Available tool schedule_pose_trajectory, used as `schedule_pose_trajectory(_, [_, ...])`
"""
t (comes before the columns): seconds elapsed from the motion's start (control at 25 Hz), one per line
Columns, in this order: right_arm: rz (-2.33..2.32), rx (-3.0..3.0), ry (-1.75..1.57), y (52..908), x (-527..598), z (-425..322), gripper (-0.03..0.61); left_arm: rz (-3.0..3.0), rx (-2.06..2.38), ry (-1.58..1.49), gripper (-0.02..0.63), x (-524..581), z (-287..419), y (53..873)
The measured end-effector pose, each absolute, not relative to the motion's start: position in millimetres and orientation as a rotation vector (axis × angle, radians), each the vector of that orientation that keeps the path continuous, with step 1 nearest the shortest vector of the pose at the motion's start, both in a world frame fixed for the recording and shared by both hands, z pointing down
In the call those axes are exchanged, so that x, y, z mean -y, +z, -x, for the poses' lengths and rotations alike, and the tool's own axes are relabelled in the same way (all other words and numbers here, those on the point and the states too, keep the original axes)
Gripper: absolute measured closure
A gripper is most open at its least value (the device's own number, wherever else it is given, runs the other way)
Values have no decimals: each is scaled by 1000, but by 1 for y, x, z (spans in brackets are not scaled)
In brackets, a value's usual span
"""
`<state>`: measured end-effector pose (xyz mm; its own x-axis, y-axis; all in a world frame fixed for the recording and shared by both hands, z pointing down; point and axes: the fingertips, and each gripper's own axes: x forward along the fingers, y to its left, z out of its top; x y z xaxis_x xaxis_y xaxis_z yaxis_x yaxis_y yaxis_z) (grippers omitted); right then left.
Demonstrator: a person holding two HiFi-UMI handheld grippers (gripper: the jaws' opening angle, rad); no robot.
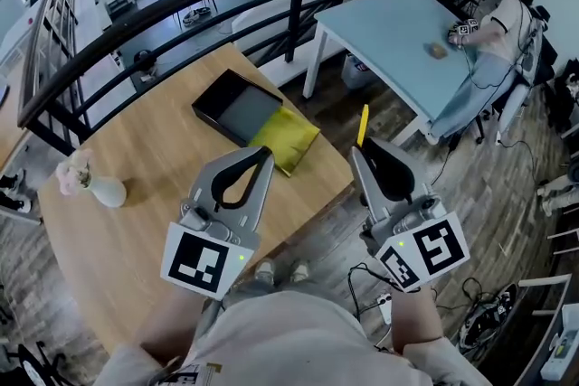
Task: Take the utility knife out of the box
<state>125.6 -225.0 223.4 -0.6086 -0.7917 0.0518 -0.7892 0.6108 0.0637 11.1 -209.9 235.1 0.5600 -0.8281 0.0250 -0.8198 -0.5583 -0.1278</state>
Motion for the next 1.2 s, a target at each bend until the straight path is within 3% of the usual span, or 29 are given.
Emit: schedule_pose_trajectory(1.2, [-1292,2710,60,269,215,-126,525,2775,-1430,-249,611,196,-26,277])
